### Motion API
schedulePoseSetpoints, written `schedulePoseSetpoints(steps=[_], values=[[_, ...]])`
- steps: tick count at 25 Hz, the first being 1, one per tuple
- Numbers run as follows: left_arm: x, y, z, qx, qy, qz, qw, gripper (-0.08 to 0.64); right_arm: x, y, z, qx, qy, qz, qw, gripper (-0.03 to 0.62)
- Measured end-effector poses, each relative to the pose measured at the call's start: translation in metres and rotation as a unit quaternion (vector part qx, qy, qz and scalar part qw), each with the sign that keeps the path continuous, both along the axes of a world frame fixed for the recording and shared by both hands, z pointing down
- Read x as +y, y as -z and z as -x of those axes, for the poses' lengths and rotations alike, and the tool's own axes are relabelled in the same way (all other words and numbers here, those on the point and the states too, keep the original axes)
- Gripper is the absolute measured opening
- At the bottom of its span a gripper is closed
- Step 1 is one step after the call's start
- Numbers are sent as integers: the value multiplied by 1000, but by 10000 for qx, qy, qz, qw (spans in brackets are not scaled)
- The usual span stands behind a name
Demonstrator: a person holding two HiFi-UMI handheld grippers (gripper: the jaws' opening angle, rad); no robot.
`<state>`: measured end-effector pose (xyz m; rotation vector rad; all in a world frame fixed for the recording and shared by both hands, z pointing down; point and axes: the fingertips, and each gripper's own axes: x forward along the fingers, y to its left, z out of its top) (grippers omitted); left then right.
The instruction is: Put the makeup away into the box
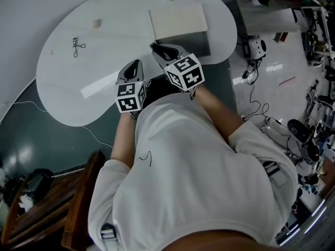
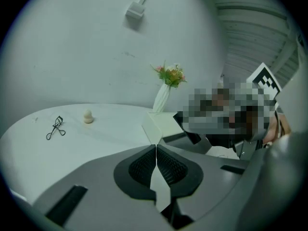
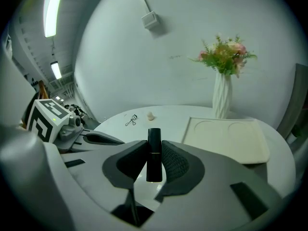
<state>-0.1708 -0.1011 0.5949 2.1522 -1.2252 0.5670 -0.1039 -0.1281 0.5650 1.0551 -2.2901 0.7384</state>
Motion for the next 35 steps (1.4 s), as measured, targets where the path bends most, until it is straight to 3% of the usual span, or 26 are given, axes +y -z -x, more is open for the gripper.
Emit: schedulePoseSetpoints(steps=[11, 21, 27, 35], values=[[-40, 11, -97, -13, -766, -126, 9970, 21, -26, 12, -99, 27, -676, -156, 9976, 92], [-48, 13, -170, -18, -1036, -70, 9946, 21, -26, 12, -182, 134, -955, -54, 9953, 92], [-36, 4, -181, -90, -805, 157, 9966, 21, -22, 0, -195, 156, -599, 152, 9980, 92], [-27, -6, -151, -198, 95, 334, 9992, 21, -22, -20, -162, 148, 431, 428, 9980, 92]])
